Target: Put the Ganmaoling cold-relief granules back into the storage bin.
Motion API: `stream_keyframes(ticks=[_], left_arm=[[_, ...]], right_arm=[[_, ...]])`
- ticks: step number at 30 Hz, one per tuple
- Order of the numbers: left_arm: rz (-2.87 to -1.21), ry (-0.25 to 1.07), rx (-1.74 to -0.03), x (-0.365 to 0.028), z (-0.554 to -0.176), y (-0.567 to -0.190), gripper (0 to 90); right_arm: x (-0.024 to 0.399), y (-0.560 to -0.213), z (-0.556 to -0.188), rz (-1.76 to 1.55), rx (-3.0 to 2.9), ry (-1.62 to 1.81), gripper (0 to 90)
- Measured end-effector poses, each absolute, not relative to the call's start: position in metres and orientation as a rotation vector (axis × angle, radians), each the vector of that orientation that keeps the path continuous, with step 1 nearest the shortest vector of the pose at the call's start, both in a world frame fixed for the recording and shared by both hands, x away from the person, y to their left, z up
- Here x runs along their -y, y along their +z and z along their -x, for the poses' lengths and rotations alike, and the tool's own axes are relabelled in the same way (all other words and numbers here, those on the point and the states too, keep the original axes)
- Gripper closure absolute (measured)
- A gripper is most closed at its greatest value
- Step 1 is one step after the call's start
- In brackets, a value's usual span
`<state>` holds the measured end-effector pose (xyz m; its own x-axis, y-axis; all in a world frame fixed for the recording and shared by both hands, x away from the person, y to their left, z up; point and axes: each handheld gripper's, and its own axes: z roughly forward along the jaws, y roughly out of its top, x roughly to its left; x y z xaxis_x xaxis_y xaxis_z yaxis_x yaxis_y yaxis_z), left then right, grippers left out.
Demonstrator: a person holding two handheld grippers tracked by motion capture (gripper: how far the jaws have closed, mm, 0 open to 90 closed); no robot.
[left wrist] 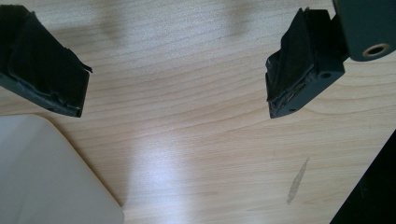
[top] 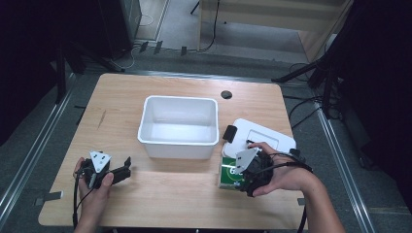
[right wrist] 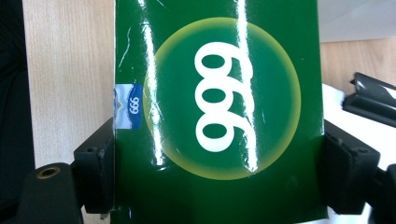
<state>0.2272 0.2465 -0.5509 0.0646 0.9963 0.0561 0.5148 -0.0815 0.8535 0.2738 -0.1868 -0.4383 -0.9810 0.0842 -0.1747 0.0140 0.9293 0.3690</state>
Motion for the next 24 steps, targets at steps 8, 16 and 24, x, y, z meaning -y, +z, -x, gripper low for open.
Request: stream_keyframes(ticks=[8, 16, 24], left_arm=[[-1.686, 0.920, -1.522, -0.246, -0.227, -0.551, 6.8], [-1.690, 0.918, -1.519, -0.246, -0.227, -0.551, 6.7], [-1.692, 0.916, -1.518, -0.246, -0.228, -0.551, 6.8]], right_arm=[[0.195, -0.429, -0.281, -0.100, -2.882, 0.553, 17.1], [0.195, -0.416, -0.288, -0.099, -2.871, 0.546, 17.1], [0.195, -0.401, -0.296, -0.101, -2.859, 0.527, 17.3]])
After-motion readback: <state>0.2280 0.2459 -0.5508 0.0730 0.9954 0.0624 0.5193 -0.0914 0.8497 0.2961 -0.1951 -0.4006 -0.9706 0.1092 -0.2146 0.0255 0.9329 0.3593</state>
